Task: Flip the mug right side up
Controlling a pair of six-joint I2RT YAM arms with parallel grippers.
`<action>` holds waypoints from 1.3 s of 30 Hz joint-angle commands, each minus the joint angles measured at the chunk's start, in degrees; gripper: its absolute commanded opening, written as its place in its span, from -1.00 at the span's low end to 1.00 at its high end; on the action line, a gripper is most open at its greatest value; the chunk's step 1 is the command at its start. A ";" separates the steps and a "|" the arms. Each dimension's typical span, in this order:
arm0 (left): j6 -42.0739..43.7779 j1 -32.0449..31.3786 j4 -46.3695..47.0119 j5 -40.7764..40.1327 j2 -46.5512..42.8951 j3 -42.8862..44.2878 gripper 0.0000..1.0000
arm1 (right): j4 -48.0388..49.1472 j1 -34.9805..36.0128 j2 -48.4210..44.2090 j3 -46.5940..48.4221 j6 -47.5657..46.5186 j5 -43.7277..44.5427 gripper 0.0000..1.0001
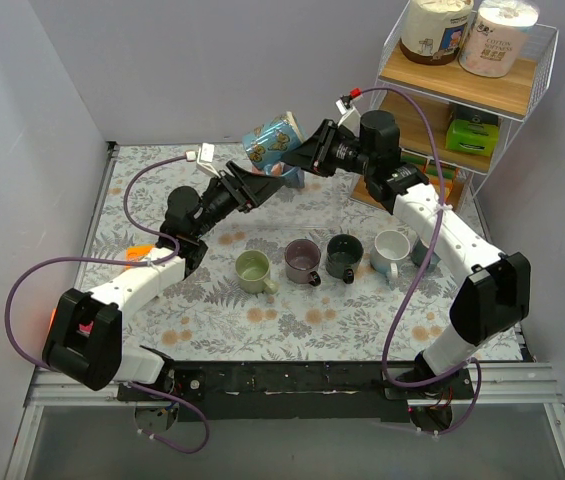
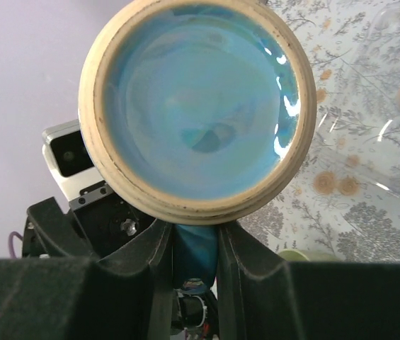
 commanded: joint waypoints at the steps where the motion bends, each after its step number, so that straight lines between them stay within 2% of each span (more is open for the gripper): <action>1: -0.17 -0.14 2.51 -4.60 -1.29 1.84 0.72 | 15.05 0.16 -5.32 0.86 5.77 -4.26 -0.97; 9: -4.47 -0.15 6.46 -5.31 1.08 2.63 0.46 | 17.69 0.16 -6.73 -2.12 8.14 -6.02 -0.97; 12: -8.34 -0.15 10.15 -2.15 3.27 3.51 0.40 | 18.22 0.07 -7.61 -3.79 7.89 -6.28 -0.97; 15: -12.12 -0.06 14.19 -0.04 4.94 2.81 0.24 | 19.80 0.16 -8.75 -6.25 8.58 -6.37 -0.97; 17: -12.65 -0.06 16.13 0.49 5.39 2.19 0.11 | 21.29 0.07 -9.10 -7.05 9.29 -6.81 -0.97; 23: -12.65 -0.06 16.49 0.93 5.30 2.46 0.03 | 21.21 0.16 -9.54 -8.28 9.55 -7.96 -0.97; 26: -14.14 -0.14 17.19 -1.70 4.95 1.84 -0.13 | 21.39 0.25 -10.15 -9.51 9.38 -7.61 -0.97; 30: -17.39 -0.15 20.35 -4.69 5.30 0.87 -0.19 | 23.76 1.91 -12.00 -13.19 7.71 -4.63 -0.97; 37: -19.33 -0.06 24.56 -1.62 7.84 2.28 -0.21 | 23.94 3.94 -11.74 -15.05 6.74 -3.74 -0.97; 39: -19.68 -0.06 25.01 -0.92 8.20 2.37 -0.30 | 23.50 4.02 -11.65 -15.31 6.74 -3.74 -0.97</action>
